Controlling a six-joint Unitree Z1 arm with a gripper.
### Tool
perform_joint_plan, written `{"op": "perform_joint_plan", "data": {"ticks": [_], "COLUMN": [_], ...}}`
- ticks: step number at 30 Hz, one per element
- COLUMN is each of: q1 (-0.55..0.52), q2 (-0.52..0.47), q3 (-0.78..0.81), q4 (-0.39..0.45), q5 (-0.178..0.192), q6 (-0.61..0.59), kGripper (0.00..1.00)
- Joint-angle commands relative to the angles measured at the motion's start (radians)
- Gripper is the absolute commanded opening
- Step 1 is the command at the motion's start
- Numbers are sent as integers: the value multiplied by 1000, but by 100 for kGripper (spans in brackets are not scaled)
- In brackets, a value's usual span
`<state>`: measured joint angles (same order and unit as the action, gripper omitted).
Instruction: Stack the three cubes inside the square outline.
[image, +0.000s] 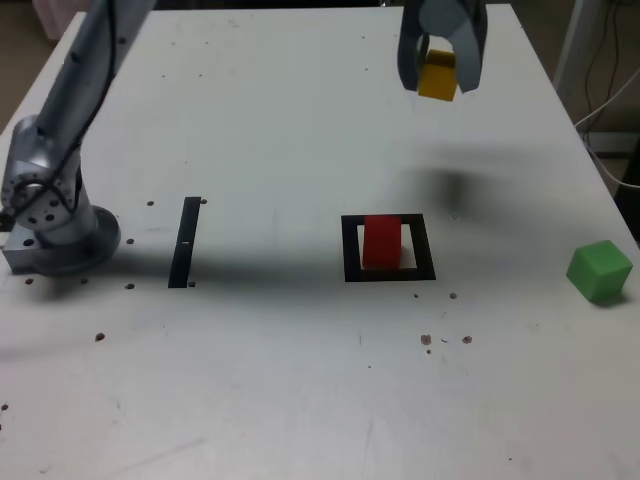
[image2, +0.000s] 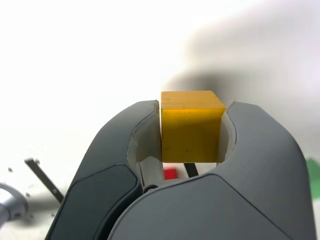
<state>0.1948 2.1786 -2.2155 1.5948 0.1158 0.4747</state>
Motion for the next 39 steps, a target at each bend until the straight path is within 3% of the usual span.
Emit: {"op": "perform_joint_plan", "data": {"ticks": [1,12,25,39], "q1": [-22,-102,-199,-280], "q2": [-45,-205,-320,-326], "q3": [38,337,601,740], "q4": [0,-140,-300,-426], "q5": [-11,-100,-123,-117], "q6": [-30,-219,-320,-386], "kGripper": [30,30,30,30]}}
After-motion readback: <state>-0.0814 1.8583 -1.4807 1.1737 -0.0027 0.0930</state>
